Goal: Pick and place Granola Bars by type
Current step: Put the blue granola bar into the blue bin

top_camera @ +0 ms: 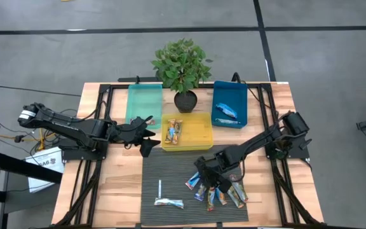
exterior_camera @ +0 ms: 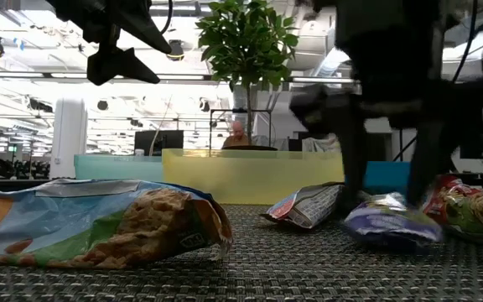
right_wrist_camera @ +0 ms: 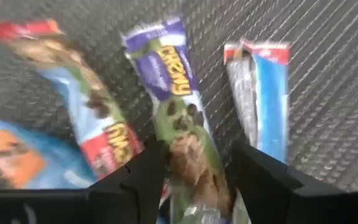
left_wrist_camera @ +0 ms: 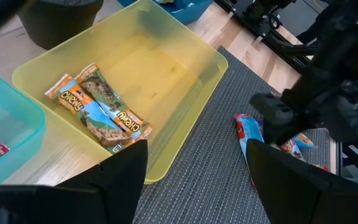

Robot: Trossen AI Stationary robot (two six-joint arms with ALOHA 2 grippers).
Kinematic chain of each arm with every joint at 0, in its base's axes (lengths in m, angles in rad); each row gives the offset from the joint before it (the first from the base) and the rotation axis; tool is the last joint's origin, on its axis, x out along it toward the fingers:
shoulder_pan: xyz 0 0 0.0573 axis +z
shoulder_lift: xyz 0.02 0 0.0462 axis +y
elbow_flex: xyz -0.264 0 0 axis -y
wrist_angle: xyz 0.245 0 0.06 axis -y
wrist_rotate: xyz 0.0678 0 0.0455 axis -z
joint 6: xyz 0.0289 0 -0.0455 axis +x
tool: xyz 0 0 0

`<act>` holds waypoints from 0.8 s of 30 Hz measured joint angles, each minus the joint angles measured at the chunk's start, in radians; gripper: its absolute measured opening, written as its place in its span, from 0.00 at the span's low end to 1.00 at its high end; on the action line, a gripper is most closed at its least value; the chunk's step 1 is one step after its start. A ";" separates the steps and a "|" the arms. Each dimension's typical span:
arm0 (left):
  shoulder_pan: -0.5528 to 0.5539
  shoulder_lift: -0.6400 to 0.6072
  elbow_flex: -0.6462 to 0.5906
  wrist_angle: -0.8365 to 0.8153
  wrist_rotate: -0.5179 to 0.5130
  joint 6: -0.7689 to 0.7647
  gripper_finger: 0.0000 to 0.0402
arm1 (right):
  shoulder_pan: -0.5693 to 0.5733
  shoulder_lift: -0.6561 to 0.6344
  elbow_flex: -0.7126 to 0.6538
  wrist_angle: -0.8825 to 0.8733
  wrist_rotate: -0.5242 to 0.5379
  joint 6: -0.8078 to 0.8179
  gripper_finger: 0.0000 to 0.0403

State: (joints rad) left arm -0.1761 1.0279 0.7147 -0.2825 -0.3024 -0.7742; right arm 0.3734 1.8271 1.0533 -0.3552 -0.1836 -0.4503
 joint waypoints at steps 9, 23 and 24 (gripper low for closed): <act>0.000 0.006 0.000 -0.028 0.003 -0.024 0.66 | 0.004 0.073 0.023 0.000 -0.007 0.013 0.42; -0.002 0.018 0.000 -0.013 0.010 -0.030 0.66 | -0.004 0.065 0.027 -0.011 0.007 0.059 0.20; -0.002 0.018 0.000 -0.014 0.010 -0.030 0.66 | -0.006 0.065 0.027 -0.011 0.007 0.065 0.19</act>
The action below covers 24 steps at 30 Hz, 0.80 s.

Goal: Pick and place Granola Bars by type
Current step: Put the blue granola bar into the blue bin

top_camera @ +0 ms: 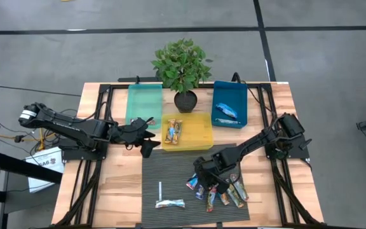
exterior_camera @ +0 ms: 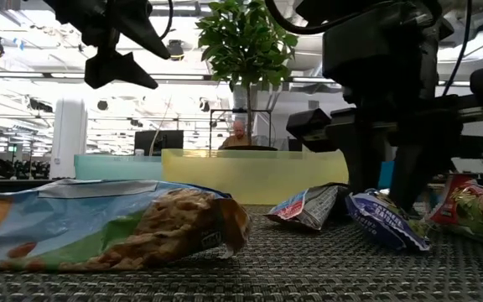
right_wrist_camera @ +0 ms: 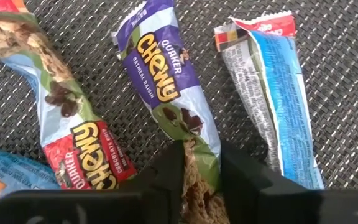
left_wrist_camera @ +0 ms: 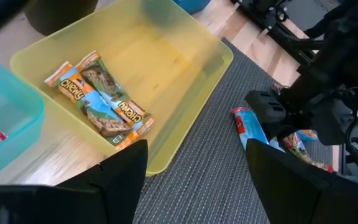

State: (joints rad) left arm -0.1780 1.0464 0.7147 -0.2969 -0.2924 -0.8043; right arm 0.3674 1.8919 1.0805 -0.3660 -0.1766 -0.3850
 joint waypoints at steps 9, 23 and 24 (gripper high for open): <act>0.000 0.000 0.000 0.001 0.006 0.002 0.66 | -0.010 0.000 0.034 -0.076 -0.002 0.027 0.16; 0.000 0.000 0.000 0.004 0.008 0.009 0.66 | -0.030 -0.017 0.180 -0.200 -0.058 0.093 0.16; 0.000 0.000 0.000 0.004 0.008 0.013 0.66 | -0.032 -0.022 0.186 -0.199 -0.058 0.102 0.16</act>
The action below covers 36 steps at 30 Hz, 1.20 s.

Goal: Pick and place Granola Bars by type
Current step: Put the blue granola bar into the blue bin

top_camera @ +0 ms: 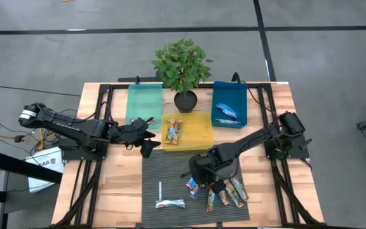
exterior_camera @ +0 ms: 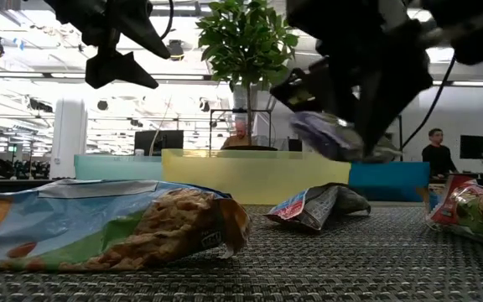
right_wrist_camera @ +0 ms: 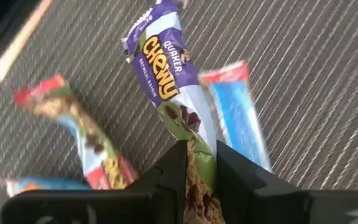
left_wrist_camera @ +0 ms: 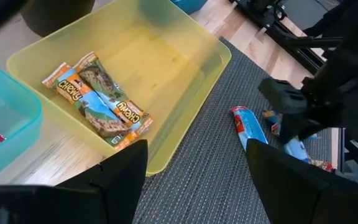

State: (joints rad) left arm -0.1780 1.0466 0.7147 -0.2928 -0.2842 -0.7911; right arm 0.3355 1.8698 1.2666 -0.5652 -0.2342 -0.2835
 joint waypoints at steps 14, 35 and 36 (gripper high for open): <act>0.000 0.000 0.000 0.022 0.001 0.025 0.66 | -0.127 -0.260 0.011 -0.061 0.012 0.114 0.16; 0.000 0.000 0.000 0.022 -0.001 0.025 0.66 | -0.380 -0.510 0.010 -0.240 0.188 0.147 0.16; 0.000 0.000 0.000 0.022 -0.001 0.024 0.66 | -0.389 -0.512 0.010 -0.248 0.188 0.147 0.16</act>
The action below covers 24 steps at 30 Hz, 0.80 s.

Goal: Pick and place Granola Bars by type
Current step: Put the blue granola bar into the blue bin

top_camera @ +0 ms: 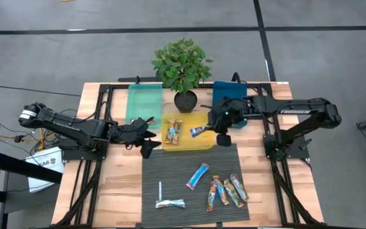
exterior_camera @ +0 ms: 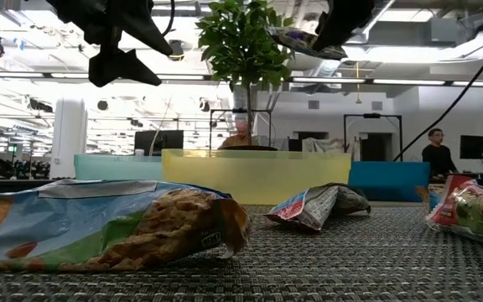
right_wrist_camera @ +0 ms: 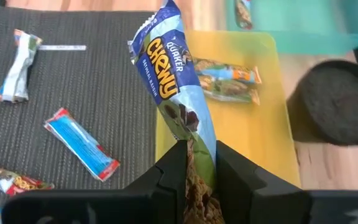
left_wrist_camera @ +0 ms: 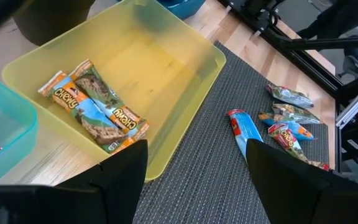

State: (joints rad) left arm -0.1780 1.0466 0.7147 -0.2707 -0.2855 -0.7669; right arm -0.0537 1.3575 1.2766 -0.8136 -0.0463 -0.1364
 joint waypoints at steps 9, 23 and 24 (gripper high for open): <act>0.000 0.000 0.000 -0.001 -0.002 0.000 0.66 | -0.105 0.004 0.000 -0.085 0.000 0.020 0.16; 0.000 0.000 0.000 -0.001 -0.014 0.000 0.66 | -0.356 0.003 0.000 -0.182 0.159 0.199 0.16; 0.000 0.000 0.000 -0.001 -0.014 0.000 0.66 | -0.374 0.003 0.000 -0.182 0.175 0.210 0.16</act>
State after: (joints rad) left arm -0.1783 1.0466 0.7147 -0.2714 -0.3000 -0.7670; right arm -0.4279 1.3605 1.2766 -0.9955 0.1287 0.0735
